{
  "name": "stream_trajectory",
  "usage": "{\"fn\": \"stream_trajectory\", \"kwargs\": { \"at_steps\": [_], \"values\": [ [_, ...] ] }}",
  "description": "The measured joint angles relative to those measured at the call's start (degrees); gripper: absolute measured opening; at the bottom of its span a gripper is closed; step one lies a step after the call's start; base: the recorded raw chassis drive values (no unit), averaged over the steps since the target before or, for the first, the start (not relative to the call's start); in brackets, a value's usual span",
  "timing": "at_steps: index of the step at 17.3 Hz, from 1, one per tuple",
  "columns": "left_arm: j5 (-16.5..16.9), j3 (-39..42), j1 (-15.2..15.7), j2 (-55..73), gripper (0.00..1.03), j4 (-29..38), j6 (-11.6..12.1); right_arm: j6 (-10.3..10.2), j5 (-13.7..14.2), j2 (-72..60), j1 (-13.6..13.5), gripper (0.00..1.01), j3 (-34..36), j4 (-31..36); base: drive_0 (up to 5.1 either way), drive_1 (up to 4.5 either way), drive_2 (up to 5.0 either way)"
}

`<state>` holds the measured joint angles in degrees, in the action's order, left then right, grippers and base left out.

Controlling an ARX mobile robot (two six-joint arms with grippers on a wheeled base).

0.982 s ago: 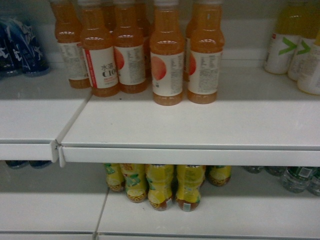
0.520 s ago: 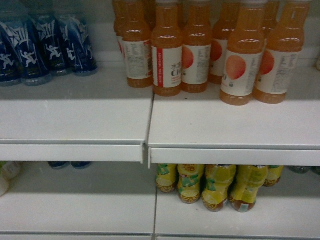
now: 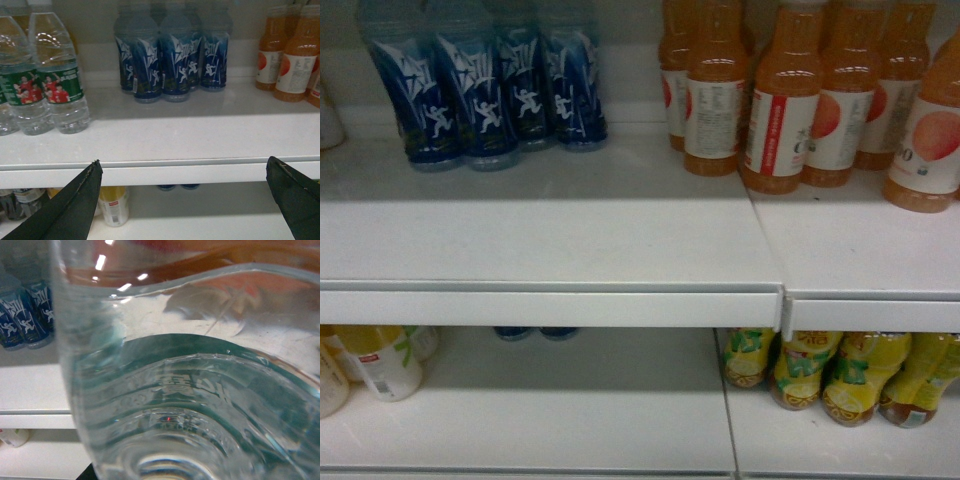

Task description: Move water from second to third shelf

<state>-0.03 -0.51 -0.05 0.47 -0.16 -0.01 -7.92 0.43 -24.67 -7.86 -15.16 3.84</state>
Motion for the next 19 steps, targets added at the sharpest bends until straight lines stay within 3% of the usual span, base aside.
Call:
{"fn": "stream_trajectory", "kwargs": {
  "at_steps": [19],
  "values": [
    [0.0,0.0,0.0,0.0,0.98,-0.07,0.02,0.0,-0.07,0.02,-0.02,0.43,0.0,0.09,-4.9,2.3,2.3]
  ]
}}
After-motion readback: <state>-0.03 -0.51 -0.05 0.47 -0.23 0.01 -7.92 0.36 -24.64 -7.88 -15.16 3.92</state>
